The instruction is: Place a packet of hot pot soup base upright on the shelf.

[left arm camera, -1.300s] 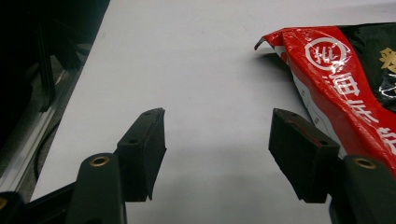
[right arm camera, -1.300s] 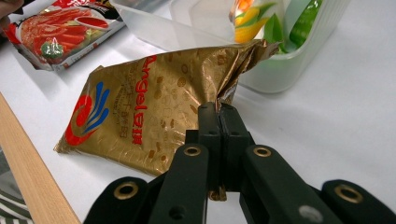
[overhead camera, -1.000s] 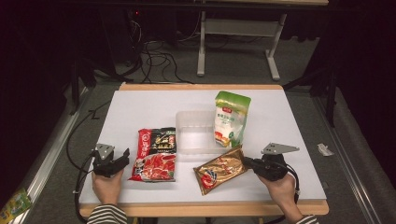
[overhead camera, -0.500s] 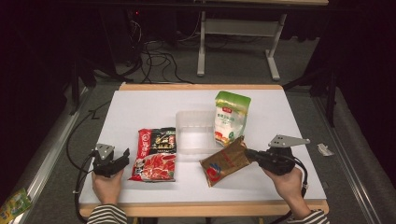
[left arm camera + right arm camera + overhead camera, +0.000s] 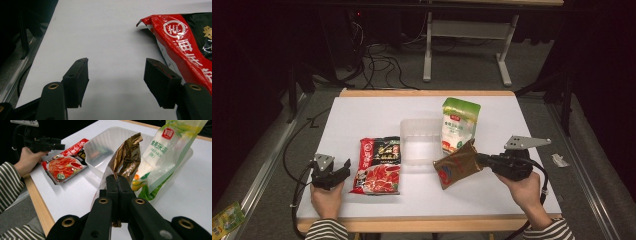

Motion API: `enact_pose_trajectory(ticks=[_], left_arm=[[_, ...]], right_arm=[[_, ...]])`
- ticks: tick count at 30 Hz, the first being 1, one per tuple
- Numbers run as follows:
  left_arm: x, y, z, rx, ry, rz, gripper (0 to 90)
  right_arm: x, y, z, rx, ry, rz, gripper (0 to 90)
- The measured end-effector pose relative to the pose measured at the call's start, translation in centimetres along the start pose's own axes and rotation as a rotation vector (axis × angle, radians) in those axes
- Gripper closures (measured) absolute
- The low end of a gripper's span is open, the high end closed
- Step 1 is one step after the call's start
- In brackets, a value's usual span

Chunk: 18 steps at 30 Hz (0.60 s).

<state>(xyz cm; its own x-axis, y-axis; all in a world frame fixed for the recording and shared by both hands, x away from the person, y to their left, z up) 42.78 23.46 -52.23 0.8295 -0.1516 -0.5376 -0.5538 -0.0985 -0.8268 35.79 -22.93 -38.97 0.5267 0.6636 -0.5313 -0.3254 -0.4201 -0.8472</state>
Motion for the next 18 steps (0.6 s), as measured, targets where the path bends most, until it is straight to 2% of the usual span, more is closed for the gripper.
enact_pose_trajectory(ticks=[11, 18], left_arm=[[0.0, 0.0, 0.0, 0.000, -0.002, -0.001, 36.8], [0.0, 0.0, 0.0, 0.002, -0.003, -0.002, 36.8]], right_arm=[[-0.9, -1.2, 0.1, 0.019, -0.046, -0.041, 90.0], [-1.2, -2.2, 0.1, 0.014, -0.043, -0.061, 90.0]])
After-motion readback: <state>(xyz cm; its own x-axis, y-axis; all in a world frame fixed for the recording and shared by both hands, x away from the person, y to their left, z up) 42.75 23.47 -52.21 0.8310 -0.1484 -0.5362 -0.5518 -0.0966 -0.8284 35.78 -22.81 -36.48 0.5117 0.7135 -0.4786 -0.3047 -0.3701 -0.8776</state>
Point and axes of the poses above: each handheld gripper's, and its own axes: x roughly forward along the jaws, y roughly out of its underside, z roughly to its left, the point moved 7 cm from there along x, roughly forward along the jaws, and after that the axes turned 13 degrees about -x, right-handed, at the moved point
